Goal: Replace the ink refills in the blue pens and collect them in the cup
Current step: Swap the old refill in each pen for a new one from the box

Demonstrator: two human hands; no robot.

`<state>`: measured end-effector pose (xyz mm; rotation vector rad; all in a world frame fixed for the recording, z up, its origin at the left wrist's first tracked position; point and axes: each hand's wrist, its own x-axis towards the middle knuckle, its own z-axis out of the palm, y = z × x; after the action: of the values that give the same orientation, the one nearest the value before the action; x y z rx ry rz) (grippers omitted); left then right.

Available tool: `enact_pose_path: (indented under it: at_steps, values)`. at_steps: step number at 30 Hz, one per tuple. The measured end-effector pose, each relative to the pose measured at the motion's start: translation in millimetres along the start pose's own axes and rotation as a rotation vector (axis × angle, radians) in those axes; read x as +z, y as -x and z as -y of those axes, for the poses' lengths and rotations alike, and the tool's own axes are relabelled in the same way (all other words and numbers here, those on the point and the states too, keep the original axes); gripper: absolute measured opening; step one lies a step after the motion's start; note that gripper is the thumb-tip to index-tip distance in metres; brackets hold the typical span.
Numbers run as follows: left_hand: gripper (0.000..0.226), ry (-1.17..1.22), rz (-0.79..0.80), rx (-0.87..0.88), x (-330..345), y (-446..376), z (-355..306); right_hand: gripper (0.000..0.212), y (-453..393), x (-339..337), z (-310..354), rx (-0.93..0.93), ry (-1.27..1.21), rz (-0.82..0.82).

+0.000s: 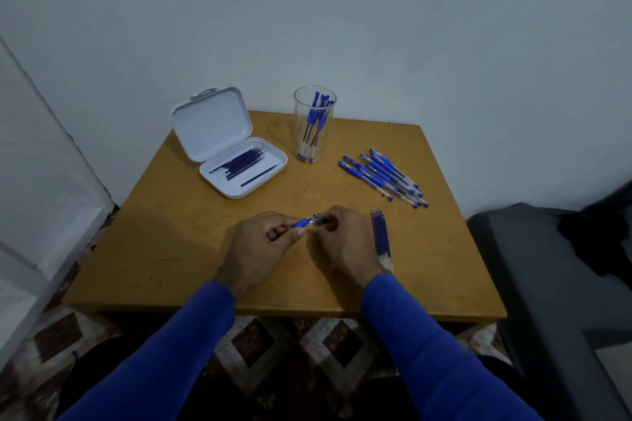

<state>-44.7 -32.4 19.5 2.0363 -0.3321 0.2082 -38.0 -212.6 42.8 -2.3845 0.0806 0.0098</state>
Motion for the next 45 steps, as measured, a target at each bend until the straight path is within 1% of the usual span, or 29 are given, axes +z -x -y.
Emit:
enact_pose_path:
  at_steps: [4, 6, 7, 8, 10, 11, 12, 14, 18, 23, 26, 27, 30, 31, 34, 37, 38, 40, 41, 42, 45]
  values:
    - [0.019, -0.007, -0.012, 0.004, 3.0, 1.5, 7.0, 0.016, -3.7, 5.4, -1.3, -0.006, 0.12, 0.001]
    - [0.02, -0.009, -0.015, 0.001, 3.2, 1.7, 9.5, 0.013, -3.0, 4.6, -1.4, -0.014, 0.091, -0.009]
    - [0.02, -0.008, -0.014, 0.001, 3.2, 1.7, 10.4, 0.01, -1.7, 2.7, -1.9, 0.002, -0.005, -0.021]
    - [0.02, -0.007, -0.015, 0.003, 3.5, 1.8, 10.6, 0.008, -0.5, 0.6, -2.7, 0.038, -0.161, -0.033]
    - [0.02, -0.013, -0.018, 0.013, 3.5, 2.5, 10.9, 0.005, 2.8, -7.3, -3.0, 0.147, -0.556, -0.001]
    - [0.02, -0.014, -0.017, 0.019, 3.6, 2.8, 11.4, 0.006, 4.2, -11.5, -3.1, 0.171, -0.694, 0.024]
    - [0.02, -0.012, -0.016, 0.023, 3.8, 3.0, 11.9, 0.007, 4.8, -14.9, -3.9, 0.166, -0.766, 0.045]
    - [0.02, -0.008, -0.015, 0.019, 4.2, 3.2, 12.6, 0.008, 4.5, -19.0, -5.5, 0.118, -0.807, 0.086]
    - [0.019, -0.002, -0.015, 0.015, 3.9, 3.8, 10.0, 0.01, 4.2, -22.4, -6.8, 0.047, -0.782, 0.157]
    - [0.02, 0.027, -0.016, 0.007, 3.3, 5.1, 10.1, 0.01, 5.1, -25.6, -3.9, 0.026, -0.737, 0.218]
    - [0.021, 0.046, -0.008, 0.005, 2.5, 5.1, 11.4, 0.007, 5.4, -25.6, -3.0, 0.016, -0.663, 0.261]
    - [0.022, 0.048, -0.009, 0.004, 2.5, 5.1, 11.6, 0.009, 5.1, -25.5, -2.6, 0.013, -0.628, 0.263]
    - [0.024, 0.052, -0.013, 0.005, 2.6, 5.5, 10.9, 0.022, 3.3, -24.7, -1.8, -0.012, -0.486, 0.231]
    - [0.024, 0.052, -0.011, 0.008, 2.6, 5.9, 10.8, 0.023, 2.7, -24.9, -1.9, -0.027, -0.466, 0.224]
    - [0.023, 0.069, -0.002, 0.024, 2.1, 6.3, 11.6, 0.017, 1.7, -26.8, -3.4, -0.07, -0.51, 0.249]
    - [0.027, 0.072, -0.003, 0.032, 1.5, 5.6, 11.4, 0.006, 1.0, -27.0, -2.9, -0.081, -0.486, 0.248]
    - [0.028, 0.071, -0.006, 0.031, 1.5, 5.4, 11.0, 0.008, 0.8, -26.7, -1.6, -0.077, -0.457, 0.234]
    - [0.026, 0.069, -0.009, 0.02, 2.3, 5.2, 11.2, 0.026, 0.5, -26.3, 2.2, -0.072, -0.355, 0.203]
    - [0.025, 0.064, -0.009, 0.015, 2.4, 5.5, 11.1, 0.03, 0.0, -26.2, 3.1, -0.077, -0.32, 0.192]
    - [0.024, 0.063, -0.009, 0.015, 2.3, 5.9, 10.6, 0.029, 0.0, -26.5, 3.4, -0.085, -0.314, 0.191]
    - [0.023, 0.077, -0.012, 0.023, 2.0, 5.3, 11.4, 0.011, -0.9, -29.5, 0.1, -0.105, -0.435, 0.264]
